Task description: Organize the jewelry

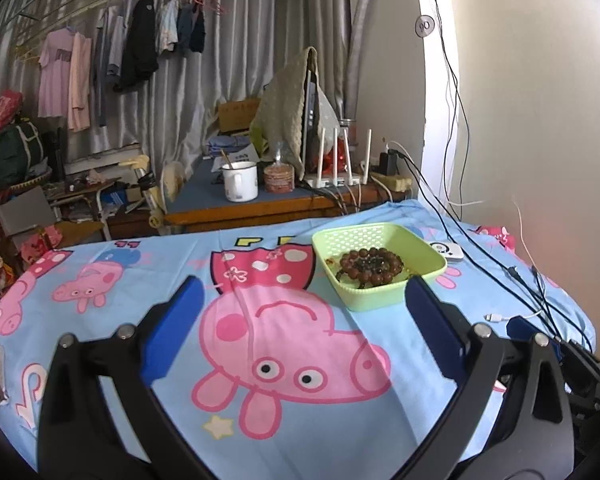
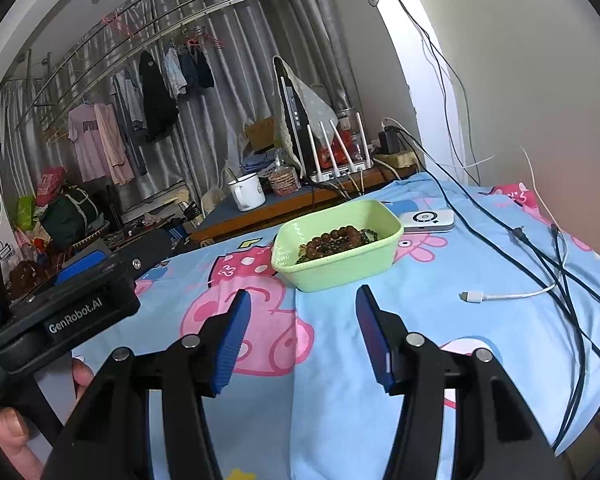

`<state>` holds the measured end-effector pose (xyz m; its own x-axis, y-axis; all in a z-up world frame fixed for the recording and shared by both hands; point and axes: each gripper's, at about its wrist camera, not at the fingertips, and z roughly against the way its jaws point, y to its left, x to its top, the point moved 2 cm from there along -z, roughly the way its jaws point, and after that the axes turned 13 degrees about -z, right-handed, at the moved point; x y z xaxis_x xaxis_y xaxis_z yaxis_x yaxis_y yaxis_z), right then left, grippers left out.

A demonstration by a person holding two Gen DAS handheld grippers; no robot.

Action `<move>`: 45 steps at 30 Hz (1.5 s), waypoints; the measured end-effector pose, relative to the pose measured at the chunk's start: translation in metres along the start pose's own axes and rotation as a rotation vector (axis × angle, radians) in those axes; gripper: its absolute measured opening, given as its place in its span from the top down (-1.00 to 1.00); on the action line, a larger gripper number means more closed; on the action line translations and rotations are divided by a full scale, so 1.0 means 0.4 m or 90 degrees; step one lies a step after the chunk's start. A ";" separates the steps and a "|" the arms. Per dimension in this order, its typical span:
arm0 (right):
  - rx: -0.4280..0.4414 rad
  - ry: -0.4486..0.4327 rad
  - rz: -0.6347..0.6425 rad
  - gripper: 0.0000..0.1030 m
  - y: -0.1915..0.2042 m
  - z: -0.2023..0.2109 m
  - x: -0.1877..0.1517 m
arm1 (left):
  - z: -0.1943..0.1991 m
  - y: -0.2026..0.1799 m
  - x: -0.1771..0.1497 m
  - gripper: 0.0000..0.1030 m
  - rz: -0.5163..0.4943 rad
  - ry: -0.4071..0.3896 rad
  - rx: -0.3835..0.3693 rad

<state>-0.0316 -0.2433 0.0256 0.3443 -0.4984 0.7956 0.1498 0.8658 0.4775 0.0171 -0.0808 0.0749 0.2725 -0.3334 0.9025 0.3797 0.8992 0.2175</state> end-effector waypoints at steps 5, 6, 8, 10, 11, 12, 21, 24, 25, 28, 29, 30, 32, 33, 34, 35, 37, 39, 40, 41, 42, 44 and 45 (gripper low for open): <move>0.005 0.002 -0.001 0.55 0.001 0.004 -0.002 | 0.008 0.006 0.003 -0.87 0.005 0.005 0.004; 0.006 0.004 -0.002 0.55 0.001 0.004 -0.003 | 0.010 0.005 0.003 -0.87 0.003 0.006 0.008; 0.007 0.005 -0.002 0.55 0.002 0.005 -0.004 | 0.010 0.004 0.004 -0.87 0.001 0.008 0.014; 0.008 0.005 -0.002 0.55 0.002 0.007 -0.005 | 0.009 0.005 0.003 -0.87 0.001 0.013 0.022; 0.008 0.005 -0.003 0.55 0.002 0.007 -0.006 | 0.008 0.004 0.003 -0.87 0.000 0.016 0.022; 0.007 0.006 -0.003 0.55 0.003 0.007 -0.006 | 0.008 0.003 0.002 -0.87 -0.001 0.018 0.023; 0.008 0.012 -0.006 0.55 0.000 0.005 -0.016 | -0.003 -0.006 -0.005 -0.87 -0.001 0.037 0.023; 0.009 0.014 -0.009 0.55 -0.001 0.004 -0.022 | -0.008 -0.005 -0.007 -0.87 0.001 0.042 0.019; 0.009 0.015 -0.009 0.55 -0.002 0.002 -0.023 | -0.009 -0.004 -0.007 -0.87 0.001 0.042 0.019; 0.008 0.016 -0.008 0.55 -0.002 0.001 -0.027 | -0.011 -0.003 -0.008 -0.87 0.001 0.045 0.022; 0.008 0.018 -0.008 0.55 -0.002 0.001 -0.030 | -0.013 -0.001 -0.009 -0.87 0.003 0.050 0.025; 0.008 0.019 -0.009 0.55 -0.004 -0.002 -0.030 | -0.017 0.000 -0.010 -0.87 0.005 0.055 0.028; 0.008 0.023 -0.010 0.55 -0.005 -0.005 -0.034 | -0.022 0.003 -0.015 -0.87 0.009 0.059 0.029; 0.008 0.024 -0.012 0.55 -0.006 -0.007 -0.033 | -0.024 0.006 -0.019 -0.87 0.012 0.061 0.030; 0.007 0.026 -0.013 0.55 -0.008 -0.008 -0.034 | -0.025 0.008 -0.021 -0.87 0.014 0.062 0.030; 0.007 0.027 -0.013 0.55 -0.008 -0.008 -0.036 | -0.026 0.011 -0.022 -0.87 0.016 0.062 0.030; 0.007 0.030 -0.015 0.55 -0.008 -0.010 -0.035 | -0.030 0.010 -0.020 -0.87 0.017 0.062 0.031; 0.007 0.031 -0.016 0.55 -0.007 -0.009 -0.037 | -0.030 0.011 -0.020 -0.87 0.014 0.060 0.031; 0.008 0.032 -0.016 0.55 -0.007 -0.009 -0.038 | -0.030 0.010 -0.021 -0.87 0.011 0.059 0.033; 0.009 0.033 -0.015 0.55 -0.004 -0.008 -0.040 | -0.031 0.011 -0.023 -0.87 0.007 0.059 0.039; 0.010 0.033 -0.014 0.55 -0.004 -0.008 -0.041 | -0.034 0.010 -0.022 -0.87 0.004 0.060 0.043; 0.010 0.031 -0.011 0.55 -0.001 -0.006 -0.044 | -0.042 0.009 -0.025 -0.87 0.001 0.065 0.043; 0.010 0.031 -0.011 0.55 0.000 -0.006 -0.045 | -0.045 0.009 -0.027 -0.87 0.001 0.068 0.042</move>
<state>-0.0356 -0.2344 0.0104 0.3870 -0.5104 0.7679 0.1418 0.8559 0.4974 0.0314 -0.0789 0.0594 0.3666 -0.3566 0.8593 0.3212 0.9154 0.2428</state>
